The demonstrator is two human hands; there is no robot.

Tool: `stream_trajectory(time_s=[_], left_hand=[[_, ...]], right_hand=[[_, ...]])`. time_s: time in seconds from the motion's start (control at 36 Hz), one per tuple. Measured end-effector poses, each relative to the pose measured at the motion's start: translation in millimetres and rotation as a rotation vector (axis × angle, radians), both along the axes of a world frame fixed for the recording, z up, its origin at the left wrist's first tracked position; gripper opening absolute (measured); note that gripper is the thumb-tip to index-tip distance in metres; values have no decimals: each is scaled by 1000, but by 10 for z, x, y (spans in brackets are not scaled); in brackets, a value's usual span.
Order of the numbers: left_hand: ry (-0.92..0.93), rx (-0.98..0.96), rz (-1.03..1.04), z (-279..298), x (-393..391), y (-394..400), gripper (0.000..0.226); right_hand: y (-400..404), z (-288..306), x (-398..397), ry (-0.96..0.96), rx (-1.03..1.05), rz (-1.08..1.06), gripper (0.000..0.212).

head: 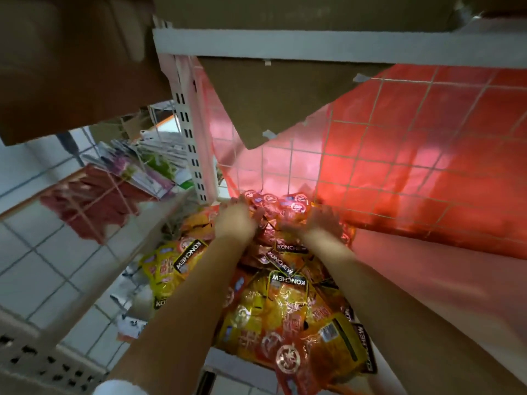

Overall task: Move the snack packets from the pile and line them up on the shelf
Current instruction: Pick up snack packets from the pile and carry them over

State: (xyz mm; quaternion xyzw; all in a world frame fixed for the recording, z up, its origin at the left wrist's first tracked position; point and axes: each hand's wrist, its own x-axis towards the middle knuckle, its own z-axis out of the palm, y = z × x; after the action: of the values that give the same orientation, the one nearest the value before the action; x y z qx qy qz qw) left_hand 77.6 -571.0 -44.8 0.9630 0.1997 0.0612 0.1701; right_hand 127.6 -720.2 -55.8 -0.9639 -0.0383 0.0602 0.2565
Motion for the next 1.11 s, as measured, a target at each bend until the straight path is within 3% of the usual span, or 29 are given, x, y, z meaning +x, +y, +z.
stream_trajectory(time_s=[0.22,0.33,0.44,0.56,0.64,0.81,0.89,0.97,1.11], left_hand=[[-29,-356,8,53,72,126,41],[-133,-579,-7,71,5,124,52],[-197,-506,-33,60,-120,163,41],[-273,-459,-25,-7,-269,253,23],[-298,-542,-31,-9,-373,296,24],[-347,-756,-31,-28,-602,293,9],[-391,-867,-38,-61,-760,179,16],[-386,-947,-85,-59,-856,4,9],[-335,-962,-153,-30,-891,-399,29]], right_hand=[[-16,17,15,34,-13,-100,89],[-41,-18,-39,22,95,-161,85],[-145,-193,-116,-63,209,-206,81],[-206,-199,-352,-97,305,-232,63],[-253,-189,-454,-125,379,-253,49],[-328,-71,-696,-172,593,-302,46],[-392,-37,-811,-189,693,-313,40],[-500,21,-889,-131,803,-314,35],[-833,138,-972,-92,940,-290,36]])
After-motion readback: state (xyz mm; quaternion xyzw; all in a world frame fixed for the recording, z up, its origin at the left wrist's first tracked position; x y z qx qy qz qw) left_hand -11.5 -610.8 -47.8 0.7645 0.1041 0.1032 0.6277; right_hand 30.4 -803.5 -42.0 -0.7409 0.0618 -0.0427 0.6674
